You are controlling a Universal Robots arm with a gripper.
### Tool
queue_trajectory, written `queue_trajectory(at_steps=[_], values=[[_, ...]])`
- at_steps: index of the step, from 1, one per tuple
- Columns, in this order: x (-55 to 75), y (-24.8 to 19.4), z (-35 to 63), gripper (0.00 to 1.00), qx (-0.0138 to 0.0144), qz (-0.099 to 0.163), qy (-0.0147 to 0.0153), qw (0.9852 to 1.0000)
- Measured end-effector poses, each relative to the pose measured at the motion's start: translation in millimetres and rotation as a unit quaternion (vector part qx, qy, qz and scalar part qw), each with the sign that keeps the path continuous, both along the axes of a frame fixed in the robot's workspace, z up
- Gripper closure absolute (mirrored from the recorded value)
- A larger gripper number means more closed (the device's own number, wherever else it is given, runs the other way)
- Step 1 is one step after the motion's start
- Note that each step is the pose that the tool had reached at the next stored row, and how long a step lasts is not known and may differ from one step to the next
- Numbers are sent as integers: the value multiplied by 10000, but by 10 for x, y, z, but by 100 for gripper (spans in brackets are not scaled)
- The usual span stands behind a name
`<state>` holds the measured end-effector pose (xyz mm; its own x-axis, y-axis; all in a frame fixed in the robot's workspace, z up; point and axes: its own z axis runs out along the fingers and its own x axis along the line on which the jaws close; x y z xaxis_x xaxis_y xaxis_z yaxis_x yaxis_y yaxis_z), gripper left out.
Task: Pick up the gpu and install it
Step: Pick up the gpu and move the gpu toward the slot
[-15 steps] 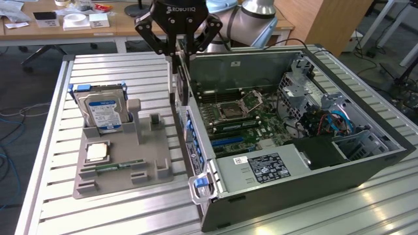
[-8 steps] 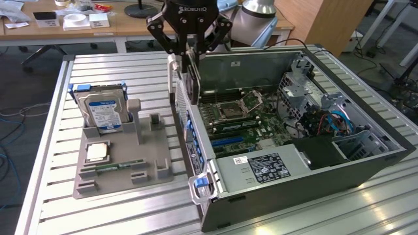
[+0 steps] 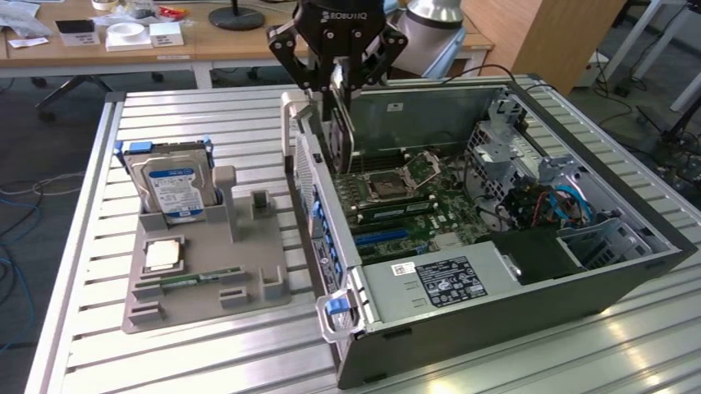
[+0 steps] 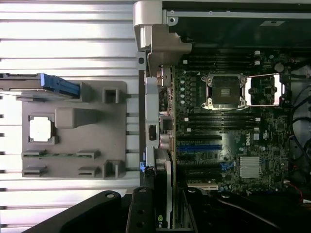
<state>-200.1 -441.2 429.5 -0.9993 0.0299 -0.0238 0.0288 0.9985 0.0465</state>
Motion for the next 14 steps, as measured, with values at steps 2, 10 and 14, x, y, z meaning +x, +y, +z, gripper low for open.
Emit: queue_trajectory(at_steps=[2, 10, 14], values=[[50, 1, 0, 73, 2, -1, 0, 10000], [290, 0, 0, 73, 7, 0, 0, 10000], [404, 0, 0, 73, 8, -1, 0, 10000]])
